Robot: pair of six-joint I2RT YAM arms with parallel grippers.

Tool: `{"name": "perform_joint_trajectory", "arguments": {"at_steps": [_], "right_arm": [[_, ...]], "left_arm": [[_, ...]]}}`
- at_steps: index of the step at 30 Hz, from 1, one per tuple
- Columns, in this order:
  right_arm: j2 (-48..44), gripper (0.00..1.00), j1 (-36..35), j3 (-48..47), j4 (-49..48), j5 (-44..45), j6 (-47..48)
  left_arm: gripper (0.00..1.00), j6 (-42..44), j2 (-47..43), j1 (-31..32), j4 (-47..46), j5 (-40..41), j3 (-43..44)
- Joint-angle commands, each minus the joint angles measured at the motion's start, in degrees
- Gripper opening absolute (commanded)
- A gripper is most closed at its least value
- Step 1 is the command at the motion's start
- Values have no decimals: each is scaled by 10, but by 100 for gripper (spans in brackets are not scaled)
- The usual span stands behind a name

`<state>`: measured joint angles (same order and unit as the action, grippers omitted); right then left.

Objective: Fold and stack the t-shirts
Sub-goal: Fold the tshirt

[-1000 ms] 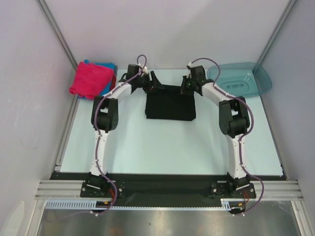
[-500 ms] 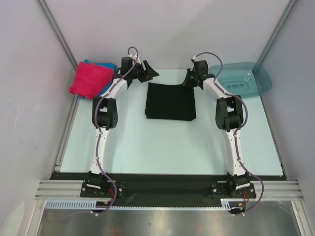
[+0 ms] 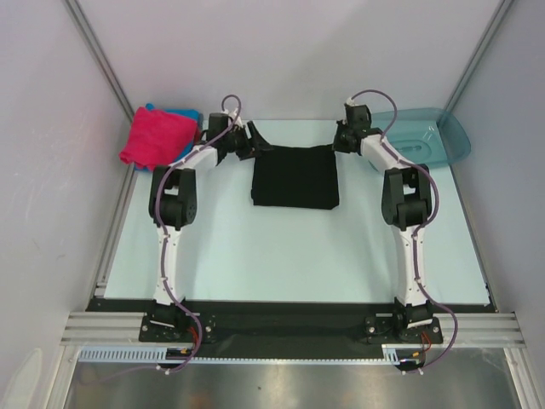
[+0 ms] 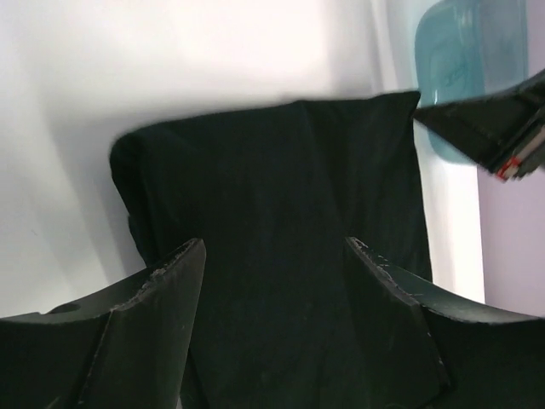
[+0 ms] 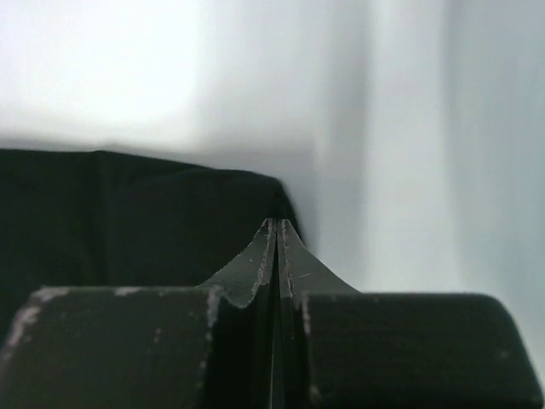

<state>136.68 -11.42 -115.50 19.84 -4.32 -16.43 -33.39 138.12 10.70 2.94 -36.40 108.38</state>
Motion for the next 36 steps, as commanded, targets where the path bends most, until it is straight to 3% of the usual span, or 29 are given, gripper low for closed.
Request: {"name": "perform_joint_trajectory", "arguments": {"at_steps": [1,5,6,10,15,24,29,36], "right_arm": [[-8,3,22,-6,22,43,10],[-41,3,31,33,26,35,7],[-79,4,30,61,-10,28,5],[-171,8,16,191,-90,-16,-5],[-249,9,-8,254,-125,-56,-11],[-251,9,-18,321,-146,-158,-82],[-220,7,-13,387,-219,-247,-153],[-222,5,-14,451,-184,-199,-164]], "left_arm": [[71,34,-56,9,-13,-6,-27],[71,53,-70,11,14,0,-35],[71,61,-74,12,15,1,-43],[70,47,-105,13,-27,-22,-85],[71,43,-152,19,-75,-20,-140],[71,15,-167,46,-91,-67,-169],[69,1,-148,73,-100,-79,-202],[68,6,-152,81,-87,-38,-291]]}}
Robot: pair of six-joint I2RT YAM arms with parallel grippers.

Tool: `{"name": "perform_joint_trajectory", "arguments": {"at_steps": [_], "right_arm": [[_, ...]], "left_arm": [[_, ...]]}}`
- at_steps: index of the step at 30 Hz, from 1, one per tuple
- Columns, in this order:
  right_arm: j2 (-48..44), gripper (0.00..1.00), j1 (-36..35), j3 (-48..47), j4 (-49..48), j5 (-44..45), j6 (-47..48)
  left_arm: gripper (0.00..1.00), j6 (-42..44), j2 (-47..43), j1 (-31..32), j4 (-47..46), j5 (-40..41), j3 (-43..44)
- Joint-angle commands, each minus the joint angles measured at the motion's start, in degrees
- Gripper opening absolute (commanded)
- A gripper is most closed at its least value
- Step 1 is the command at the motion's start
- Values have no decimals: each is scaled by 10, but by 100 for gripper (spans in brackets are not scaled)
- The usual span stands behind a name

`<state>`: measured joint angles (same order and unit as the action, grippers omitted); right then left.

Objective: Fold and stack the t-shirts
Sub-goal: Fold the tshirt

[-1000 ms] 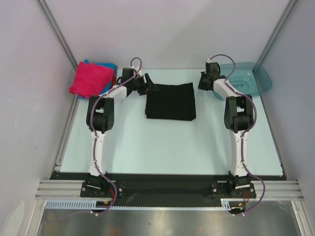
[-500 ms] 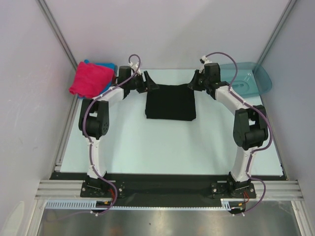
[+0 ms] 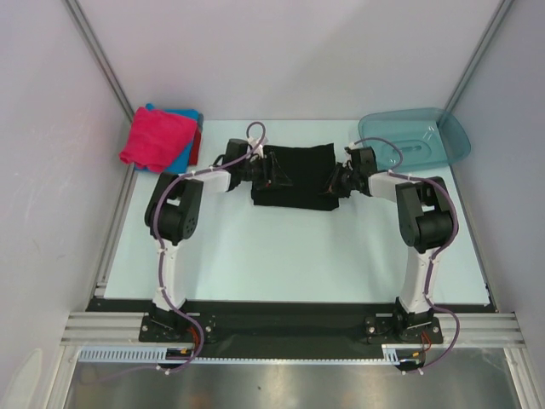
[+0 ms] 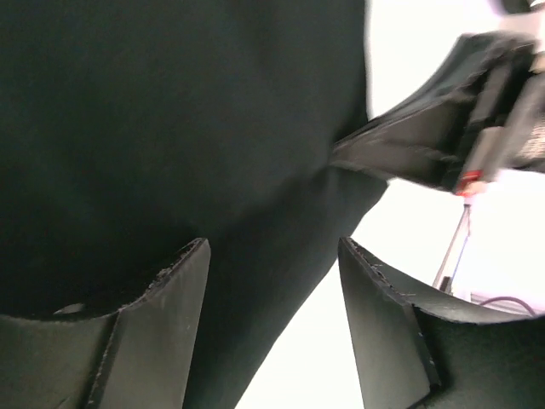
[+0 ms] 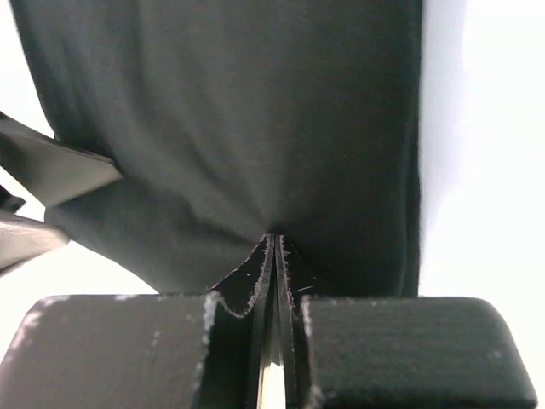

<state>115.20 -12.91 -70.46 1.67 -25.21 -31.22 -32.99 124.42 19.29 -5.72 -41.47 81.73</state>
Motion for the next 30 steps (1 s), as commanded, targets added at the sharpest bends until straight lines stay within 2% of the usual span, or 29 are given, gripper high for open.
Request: {"name": "perform_joint_trajectory", "arguments": {"at_steps": [1,7,11,18,30], "right_arm": [[-9,5,1,8,7,14,-16],[-70,5,-8,33,12,56,3],[-122,7,-28,37,17,54,29],[-186,8,-43,71,41,69,39],[-165,5,-43,127,54,94,27]], "left_arm": [[67,10,-16,-5,9,26,-32],[64,43,-67,-4,47,114,-108],[65,43,-137,-4,-8,111,-160],[67,50,-222,1,-11,106,-189],[67,28,-186,20,-41,97,-248]]}}
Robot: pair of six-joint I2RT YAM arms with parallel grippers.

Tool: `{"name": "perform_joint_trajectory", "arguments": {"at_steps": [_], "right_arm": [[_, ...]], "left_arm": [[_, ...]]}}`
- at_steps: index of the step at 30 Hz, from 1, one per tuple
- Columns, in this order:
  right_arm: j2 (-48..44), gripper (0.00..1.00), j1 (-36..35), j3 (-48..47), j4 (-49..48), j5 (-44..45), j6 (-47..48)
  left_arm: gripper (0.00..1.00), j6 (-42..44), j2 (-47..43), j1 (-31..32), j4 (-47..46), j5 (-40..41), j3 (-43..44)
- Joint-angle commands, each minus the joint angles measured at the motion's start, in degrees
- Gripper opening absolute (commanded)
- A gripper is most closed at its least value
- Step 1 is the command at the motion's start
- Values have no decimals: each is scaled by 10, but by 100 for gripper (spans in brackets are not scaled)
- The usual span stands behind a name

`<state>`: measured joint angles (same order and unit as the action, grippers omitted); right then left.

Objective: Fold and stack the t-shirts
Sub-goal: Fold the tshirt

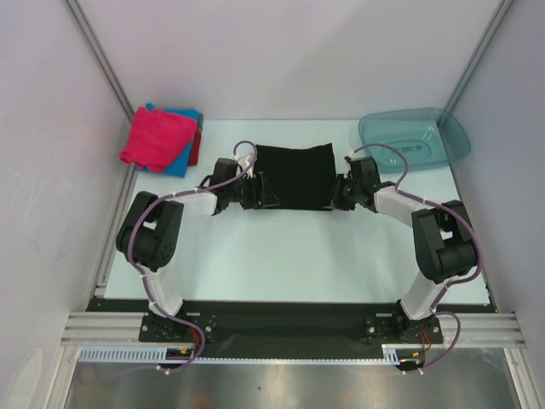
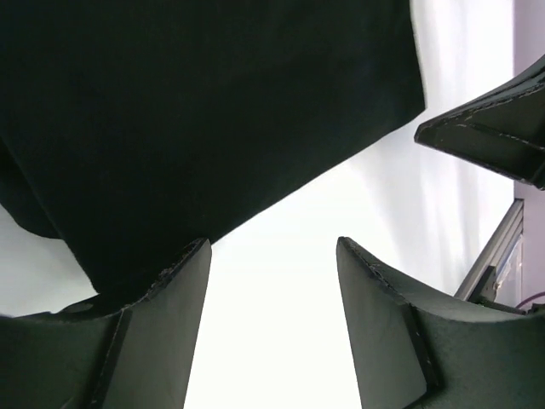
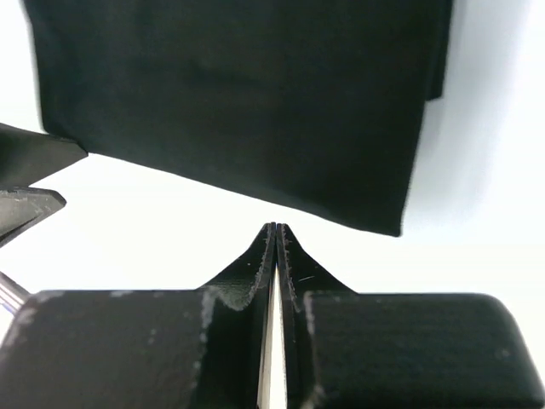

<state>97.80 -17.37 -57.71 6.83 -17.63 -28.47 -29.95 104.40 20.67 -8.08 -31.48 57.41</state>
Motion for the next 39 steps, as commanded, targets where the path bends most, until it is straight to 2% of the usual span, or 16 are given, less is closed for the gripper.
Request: {"name": "perform_joint_trajectory", "arguments": {"at_steps": [1,10,15,19,22,24,29,30,31,34,37,39], "right_arm": [[13,5,1,-1,5,19,-2],[0,5,0,-15,48,71,-5],[-49,6,-17,-13,48,73,6],[-81,11,-23,-34,42,73,15],[-57,12,-17,-87,55,68,25],[-32,13,-14,-132,49,52,31],[99,17,14,-267,65,-7,31],[121,22,22,-294,91,-21,25],[168,24,29,-361,107,-37,19],[225,30,48,-493,194,-77,-9],[273,35,52,-570,280,-95,-21],[285,41,53,-596,277,-130,-26]], "left_arm": [[66,-5,26,6,-11,-1,-5],[66,25,36,12,94,79,11],[65,27,-60,19,83,69,-26],[67,40,-143,32,69,98,-27],[73,42,-150,32,77,114,-2],[74,51,-131,32,106,121,51],[72,37,-53,26,132,136,143],[71,29,-40,24,136,131,156],[70,12,-31,18,140,128,168],[68,-42,6,3,182,107,228],[67,-82,25,-8,232,85,278],[68,-82,38,-12,271,87,316]]}}
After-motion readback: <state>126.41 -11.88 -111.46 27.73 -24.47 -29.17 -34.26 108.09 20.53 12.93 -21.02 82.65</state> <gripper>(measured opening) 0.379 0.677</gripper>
